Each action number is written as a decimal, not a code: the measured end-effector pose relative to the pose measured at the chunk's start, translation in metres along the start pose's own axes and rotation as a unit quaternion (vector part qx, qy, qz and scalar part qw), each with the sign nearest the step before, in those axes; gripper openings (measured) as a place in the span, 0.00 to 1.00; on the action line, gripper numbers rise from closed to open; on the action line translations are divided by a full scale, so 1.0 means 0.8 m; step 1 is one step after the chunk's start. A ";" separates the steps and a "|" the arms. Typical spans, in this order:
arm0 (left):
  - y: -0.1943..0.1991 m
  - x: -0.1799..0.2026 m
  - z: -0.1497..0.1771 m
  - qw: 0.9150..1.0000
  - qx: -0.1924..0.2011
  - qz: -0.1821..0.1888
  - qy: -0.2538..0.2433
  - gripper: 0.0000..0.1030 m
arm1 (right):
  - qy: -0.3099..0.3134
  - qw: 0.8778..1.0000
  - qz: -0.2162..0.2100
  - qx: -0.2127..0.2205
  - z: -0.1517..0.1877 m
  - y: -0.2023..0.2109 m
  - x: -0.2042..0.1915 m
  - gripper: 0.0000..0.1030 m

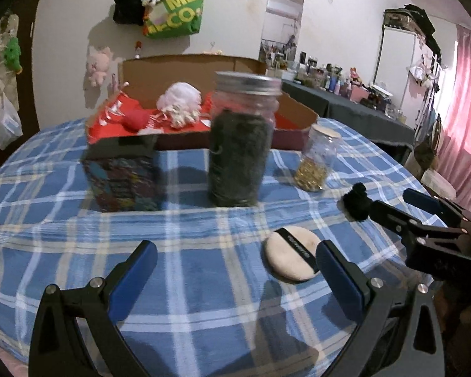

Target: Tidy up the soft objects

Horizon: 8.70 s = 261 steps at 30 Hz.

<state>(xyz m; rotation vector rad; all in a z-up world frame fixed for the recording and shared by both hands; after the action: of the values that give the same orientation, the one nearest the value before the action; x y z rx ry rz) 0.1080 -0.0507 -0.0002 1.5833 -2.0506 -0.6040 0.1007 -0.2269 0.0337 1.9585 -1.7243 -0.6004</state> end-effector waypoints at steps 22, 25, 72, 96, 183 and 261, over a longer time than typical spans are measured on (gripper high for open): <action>-0.055 0.065 0.015 0.994 -0.068 0.040 -0.071 0.47 | 0.035 0.995 -0.081 -0.054 0.004 -0.053 0.001 0.28; -0.053 0.061 0.012 0.994 -0.066 0.050 -0.065 0.37 | 0.035 0.995 -0.086 -0.043 0.000 -0.045 -0.007 0.27; -0.021 -0.006 0.020 0.992 -0.016 0.068 -0.100 0.75 | 0.046 0.996 -0.079 -0.012 0.023 -0.032 -0.086 0.70; -0.019 -0.008 0.001 0.994 -0.014 0.070 -0.085 0.43 | 0.031 0.993 -0.113 0.003 0.013 -0.026 -0.097 0.28; -0.065 -0.211 -0.140 0.994 -0.053 0.067 -0.066 0.43 | 0.048 0.970 -0.222 -0.090 -0.160 -0.150 -0.009 0.29; -0.177 -0.122 -0.202 0.981 -0.193 0.009 0.022 1.00 | 0.026 0.968 -0.087 -0.235 -0.163 -0.220 -0.056 0.76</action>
<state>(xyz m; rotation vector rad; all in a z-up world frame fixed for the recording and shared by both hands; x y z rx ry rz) 0.3358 0.0023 0.0313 1.3361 -1.7807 -0.8902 0.3131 -0.1562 0.0333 1.7683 -1.2409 -0.9153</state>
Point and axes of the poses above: each gripper's, at about its wrist camera, not at the fingertips, and y roughly against the way its jaws point, x to its right, z to its underside, the point moved 8 cm from there along -y, roughly the way its jaws point
